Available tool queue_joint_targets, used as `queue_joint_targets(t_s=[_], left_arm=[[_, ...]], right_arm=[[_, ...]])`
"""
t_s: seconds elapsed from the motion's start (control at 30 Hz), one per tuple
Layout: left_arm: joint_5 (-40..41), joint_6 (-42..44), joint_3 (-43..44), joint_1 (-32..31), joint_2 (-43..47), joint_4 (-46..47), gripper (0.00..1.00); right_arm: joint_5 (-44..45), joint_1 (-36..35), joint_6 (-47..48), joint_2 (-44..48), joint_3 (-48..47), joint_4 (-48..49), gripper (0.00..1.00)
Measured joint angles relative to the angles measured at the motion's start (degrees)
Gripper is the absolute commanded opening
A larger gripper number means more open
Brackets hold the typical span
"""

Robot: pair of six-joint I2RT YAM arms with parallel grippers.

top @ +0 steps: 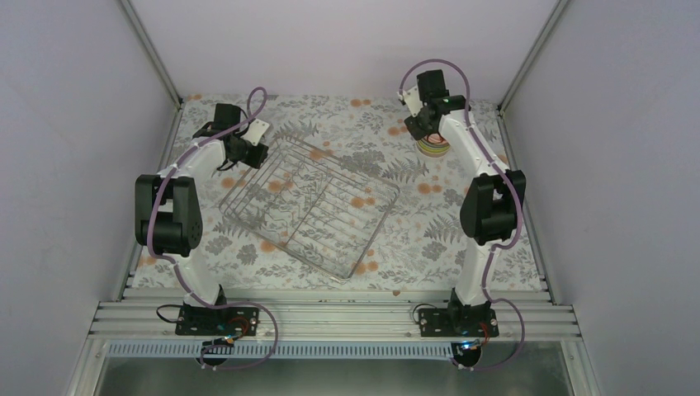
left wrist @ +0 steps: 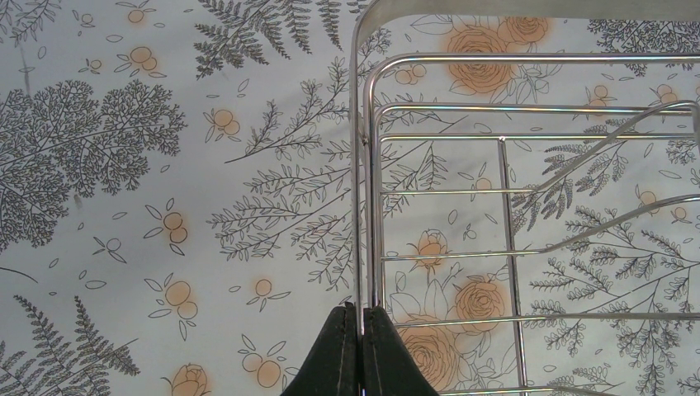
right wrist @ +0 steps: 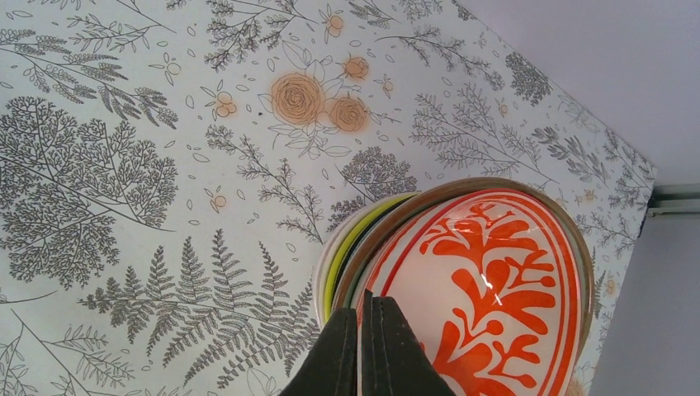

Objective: Unload the bowls from the dish rack

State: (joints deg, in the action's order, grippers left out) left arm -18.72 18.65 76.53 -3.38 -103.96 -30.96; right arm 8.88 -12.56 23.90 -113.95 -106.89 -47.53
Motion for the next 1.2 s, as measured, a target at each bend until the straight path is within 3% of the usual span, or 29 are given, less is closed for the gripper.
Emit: queue_joint_targets(t_s=[1.2], left_arm=[[0.0,0.0,-0.04,0.0,0.0,0.04,0.02]], right_arm=[[-0.33,1.51,-0.24,0.0,2.12,1.68,0.04]])
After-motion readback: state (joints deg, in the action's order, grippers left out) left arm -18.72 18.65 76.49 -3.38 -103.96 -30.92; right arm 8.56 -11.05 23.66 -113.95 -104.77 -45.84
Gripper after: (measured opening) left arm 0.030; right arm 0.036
